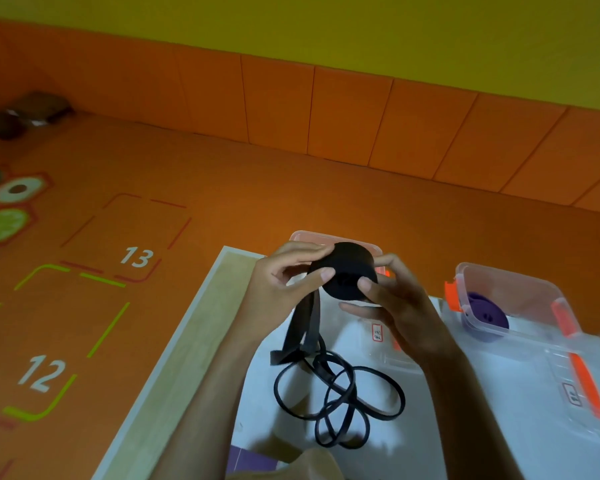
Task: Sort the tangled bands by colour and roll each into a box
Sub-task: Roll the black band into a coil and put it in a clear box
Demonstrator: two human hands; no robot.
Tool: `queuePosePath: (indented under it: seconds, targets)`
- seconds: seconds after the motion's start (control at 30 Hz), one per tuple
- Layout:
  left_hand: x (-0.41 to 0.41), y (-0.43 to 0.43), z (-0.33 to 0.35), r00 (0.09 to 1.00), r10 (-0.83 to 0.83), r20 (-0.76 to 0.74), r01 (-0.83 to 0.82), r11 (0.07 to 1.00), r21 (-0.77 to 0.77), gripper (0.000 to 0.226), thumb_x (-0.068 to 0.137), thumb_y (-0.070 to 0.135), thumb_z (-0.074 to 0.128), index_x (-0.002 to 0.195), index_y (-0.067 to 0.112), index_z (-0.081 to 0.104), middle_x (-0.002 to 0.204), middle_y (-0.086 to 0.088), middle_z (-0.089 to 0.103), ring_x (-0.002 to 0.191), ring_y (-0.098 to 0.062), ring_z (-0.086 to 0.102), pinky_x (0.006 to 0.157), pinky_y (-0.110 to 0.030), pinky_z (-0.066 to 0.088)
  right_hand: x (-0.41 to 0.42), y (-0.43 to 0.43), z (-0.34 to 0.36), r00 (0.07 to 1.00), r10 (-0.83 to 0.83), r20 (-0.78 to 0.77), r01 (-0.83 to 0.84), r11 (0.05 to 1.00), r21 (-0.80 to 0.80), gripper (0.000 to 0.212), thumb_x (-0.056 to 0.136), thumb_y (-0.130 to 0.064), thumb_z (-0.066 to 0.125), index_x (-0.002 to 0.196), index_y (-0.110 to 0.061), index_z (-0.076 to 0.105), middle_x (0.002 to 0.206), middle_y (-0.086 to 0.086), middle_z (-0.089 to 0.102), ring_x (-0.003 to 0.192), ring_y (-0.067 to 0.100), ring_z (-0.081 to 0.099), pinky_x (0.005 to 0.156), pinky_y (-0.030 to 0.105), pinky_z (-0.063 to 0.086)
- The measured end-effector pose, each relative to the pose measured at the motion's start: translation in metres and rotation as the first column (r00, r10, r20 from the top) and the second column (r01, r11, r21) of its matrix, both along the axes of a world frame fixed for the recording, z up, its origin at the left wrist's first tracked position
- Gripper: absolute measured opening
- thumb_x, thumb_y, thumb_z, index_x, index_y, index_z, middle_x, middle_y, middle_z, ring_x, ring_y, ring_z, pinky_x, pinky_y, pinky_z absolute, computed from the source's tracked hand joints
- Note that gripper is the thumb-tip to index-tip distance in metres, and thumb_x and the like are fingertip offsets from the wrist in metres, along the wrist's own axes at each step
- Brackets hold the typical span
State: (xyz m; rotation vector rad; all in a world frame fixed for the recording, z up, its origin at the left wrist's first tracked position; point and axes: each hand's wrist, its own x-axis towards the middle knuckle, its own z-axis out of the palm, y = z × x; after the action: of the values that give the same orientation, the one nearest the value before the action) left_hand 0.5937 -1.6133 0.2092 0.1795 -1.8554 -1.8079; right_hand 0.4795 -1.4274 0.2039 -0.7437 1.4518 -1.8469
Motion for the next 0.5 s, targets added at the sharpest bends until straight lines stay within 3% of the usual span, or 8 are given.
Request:
queuePosePath:
  seconds: [0.07, 0.13, 0.23, 0.33, 0.43, 0.5]
  targets:
    - [-0.0002, -0.0036, 0.0014, 0.999, -0.045, 0.023, 0.045, 0.999, -0.012, 0.033, 0.087, 0.013, 0.082, 0.12, 0.018, 0.078, 0.116, 0.003, 0.077, 0.115, -0.014, 0.07, 0.097, -0.03, 0.057, -0.0012, 0.0025, -0.0063, 0.999, 0.027, 0.026, -0.027, 1.0, -0.011, 0.033, 0.095, -0.028, 0.078, 0.113, -0.011, 0.056, 0.132, 0.022, 0.069, 0.122, 0.042, 0.068, 0.091, 0.053, 0.062]
    - [-0.0007, -0.0038, 0.0011, 0.999, -0.022, 0.034, 0.023, 0.999, -0.024, 0.035, 0.086, 0.013, 0.085, 0.119, 0.023, 0.078, 0.112, 0.006, 0.078, 0.11, -0.015, 0.072, 0.094, -0.028, 0.057, -0.0035, 0.0022, -0.0071, 0.999, 0.038, -0.027, -0.035, 0.994, 0.101, 0.028, 0.091, -0.026, 0.079, 0.111, -0.016, 0.061, 0.128, 0.012, 0.072, 0.117, 0.036, 0.072, 0.085, 0.045, 0.065]
    - [-0.0048, 0.0034, -0.0027, 0.998, 0.055, 0.038, -0.054, 0.998, -0.027, 0.032, 0.083, 0.013, 0.089, 0.111, 0.023, 0.078, 0.108, 0.004, 0.08, 0.105, -0.017, 0.075, 0.092, -0.027, 0.058, -0.0059, -0.0006, -0.0018, 0.995, 0.023, -0.096, 0.002, 0.968, 0.252, 0.034, 0.079, -0.039, 0.088, 0.106, -0.031, 0.069, 0.116, -0.001, 0.076, 0.098, 0.031, 0.079, 0.07, 0.035, 0.066]
    - [-0.0071, 0.0041, -0.0081, 0.999, 0.032, 0.039, -0.031, 0.999, -0.025, 0.026, 0.089, 0.013, 0.085, 0.112, 0.024, 0.079, 0.113, 0.005, 0.079, 0.112, -0.016, 0.073, 0.095, -0.027, 0.056, -0.0058, -0.0007, 0.002, 0.998, -0.057, -0.034, 0.061, 0.986, 0.155, 0.043, 0.083, -0.048, 0.086, 0.112, -0.024, 0.066, 0.116, 0.013, 0.077, 0.092, 0.043, 0.079, 0.068, 0.04, 0.066]
    - [-0.005, -0.0016, -0.0073, 0.99, -0.1, 0.099, 0.103, 0.994, -0.028, 0.041, 0.095, 0.015, 0.078, 0.134, 0.028, 0.073, 0.124, 0.008, 0.074, 0.124, -0.015, 0.066, 0.104, -0.028, 0.053, -0.0051, -0.0001, -0.0012, 0.996, -0.077, 0.051, 0.073, 0.995, 0.074, 0.043, 0.089, -0.044, 0.082, 0.112, -0.013, 0.061, 0.118, 0.024, 0.074, 0.099, 0.049, 0.076, 0.077, 0.05, 0.066]
    - [-0.005, -0.0031, -0.0064, 0.991, -0.09, 0.101, 0.093, 0.995, -0.024, 0.046, 0.093, 0.018, 0.081, 0.137, 0.029, 0.071, 0.126, 0.008, 0.075, 0.123, -0.015, 0.067, 0.104, -0.029, 0.054, -0.0052, 0.0022, -0.0046, 0.997, -0.03, 0.074, 0.024, 0.997, 0.079, 0.039, 0.092, -0.038, 0.081, 0.113, -0.012, 0.061, 0.125, 0.022, 0.072, 0.109, 0.045, 0.074, 0.082, 0.052, 0.065]
